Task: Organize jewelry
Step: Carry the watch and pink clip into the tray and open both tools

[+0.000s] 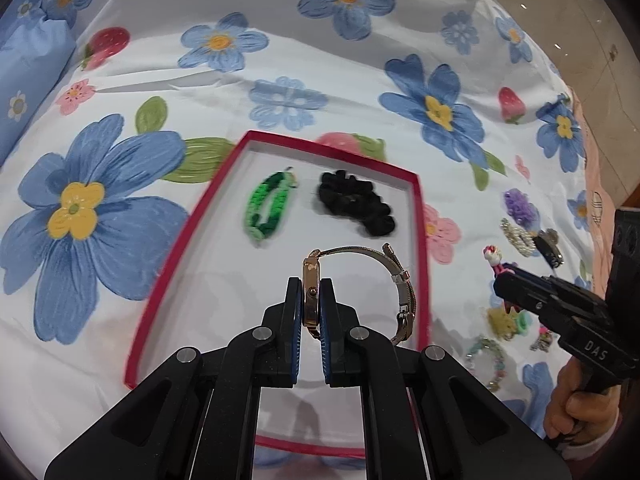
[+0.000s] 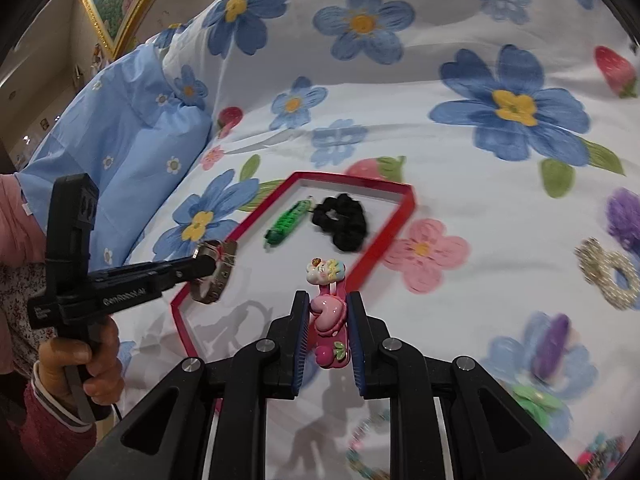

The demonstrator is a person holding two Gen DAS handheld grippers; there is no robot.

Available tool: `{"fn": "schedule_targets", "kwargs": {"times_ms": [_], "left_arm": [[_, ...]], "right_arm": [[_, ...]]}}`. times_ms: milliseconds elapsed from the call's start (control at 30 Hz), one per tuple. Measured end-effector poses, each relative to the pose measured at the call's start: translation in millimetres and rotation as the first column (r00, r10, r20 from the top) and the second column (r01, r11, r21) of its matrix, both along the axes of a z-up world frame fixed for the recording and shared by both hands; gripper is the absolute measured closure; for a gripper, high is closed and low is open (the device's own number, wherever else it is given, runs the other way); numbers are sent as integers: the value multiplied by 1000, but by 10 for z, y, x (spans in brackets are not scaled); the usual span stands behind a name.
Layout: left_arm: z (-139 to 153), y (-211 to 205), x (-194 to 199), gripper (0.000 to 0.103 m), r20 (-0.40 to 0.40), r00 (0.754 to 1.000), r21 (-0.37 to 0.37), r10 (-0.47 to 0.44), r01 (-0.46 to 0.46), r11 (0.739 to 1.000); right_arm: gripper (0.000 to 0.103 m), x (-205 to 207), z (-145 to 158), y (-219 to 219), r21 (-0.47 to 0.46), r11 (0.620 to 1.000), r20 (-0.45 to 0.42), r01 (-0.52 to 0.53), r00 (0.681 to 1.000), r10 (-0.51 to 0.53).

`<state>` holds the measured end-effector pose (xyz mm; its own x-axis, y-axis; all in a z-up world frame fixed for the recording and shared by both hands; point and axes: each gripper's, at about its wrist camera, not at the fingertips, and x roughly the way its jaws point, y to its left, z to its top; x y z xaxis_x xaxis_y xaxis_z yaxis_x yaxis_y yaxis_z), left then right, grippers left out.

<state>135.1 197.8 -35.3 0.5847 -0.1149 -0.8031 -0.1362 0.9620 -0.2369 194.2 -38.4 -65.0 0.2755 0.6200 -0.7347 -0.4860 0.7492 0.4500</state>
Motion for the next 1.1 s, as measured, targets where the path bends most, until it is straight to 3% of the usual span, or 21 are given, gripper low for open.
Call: {"fn": "schedule_targets", "kwargs": {"times_ms": [400,733,1100], "left_arm": [[-268,299,352,96,-64,998,49,27,-24,999],[-599,385,584,96,-136,990,54,33,-25,998],[-683,404,644,96,-147,988,60,38,-29,998]], "right_arm": [[84,346,-236,577,-15,999,-30,-47,998,46],[84,547,-593,933,-113,989,-54,-95,994,90],[84,607,-775,1109,-196,972,-35,-133,991,129]]}}
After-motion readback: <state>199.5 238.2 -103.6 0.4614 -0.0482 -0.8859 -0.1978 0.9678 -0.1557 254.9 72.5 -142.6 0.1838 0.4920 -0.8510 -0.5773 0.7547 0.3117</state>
